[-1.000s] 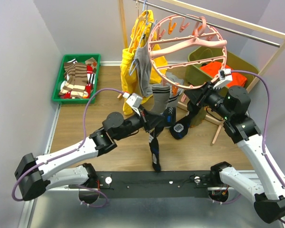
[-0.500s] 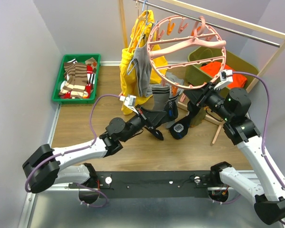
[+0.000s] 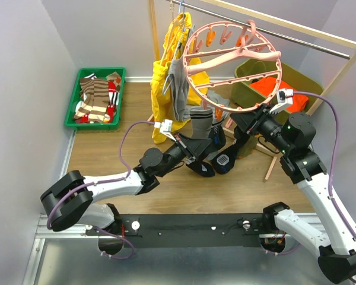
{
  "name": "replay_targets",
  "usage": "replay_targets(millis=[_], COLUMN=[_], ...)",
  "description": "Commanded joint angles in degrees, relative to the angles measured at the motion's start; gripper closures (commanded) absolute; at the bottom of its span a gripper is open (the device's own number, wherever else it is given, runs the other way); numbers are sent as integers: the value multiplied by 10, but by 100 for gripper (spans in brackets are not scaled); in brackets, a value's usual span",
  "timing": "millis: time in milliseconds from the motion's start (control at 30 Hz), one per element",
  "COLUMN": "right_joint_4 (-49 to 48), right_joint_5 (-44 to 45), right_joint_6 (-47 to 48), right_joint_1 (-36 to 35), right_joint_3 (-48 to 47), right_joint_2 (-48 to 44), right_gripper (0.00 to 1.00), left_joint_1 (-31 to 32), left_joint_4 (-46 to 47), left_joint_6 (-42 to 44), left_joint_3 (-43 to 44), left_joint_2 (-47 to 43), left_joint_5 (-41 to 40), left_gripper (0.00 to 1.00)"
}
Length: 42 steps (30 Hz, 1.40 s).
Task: Clip the socks to the hanger
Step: Clamp the sock onto the hanger.
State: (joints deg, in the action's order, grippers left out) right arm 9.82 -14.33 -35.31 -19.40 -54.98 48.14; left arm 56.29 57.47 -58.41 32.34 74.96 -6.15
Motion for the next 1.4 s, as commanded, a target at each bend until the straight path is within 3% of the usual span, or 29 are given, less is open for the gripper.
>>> replay_targets(millis=[0, 467, 1367], right_joint_4=[-28, -31, -24], right_joint_5=[-9, -18, -11], right_joint_6=[-12, -20, -12], right_joint_1=[-1, 0, -1], right_joint_3=[8, 17, 8], right_joint_2=[-11, -10, -9], right_gripper=[99, 99, 99], left_joint_1=[4, 4, 5], left_joint_4=[47, 106, 87], left_joint_6=[-20, -28, -66], left_joint_3=[12, 19, 11], left_joint_2=[16, 49, 67], left_joint_5=[-20, -15, -45], left_gripper=[100, 100, 100])
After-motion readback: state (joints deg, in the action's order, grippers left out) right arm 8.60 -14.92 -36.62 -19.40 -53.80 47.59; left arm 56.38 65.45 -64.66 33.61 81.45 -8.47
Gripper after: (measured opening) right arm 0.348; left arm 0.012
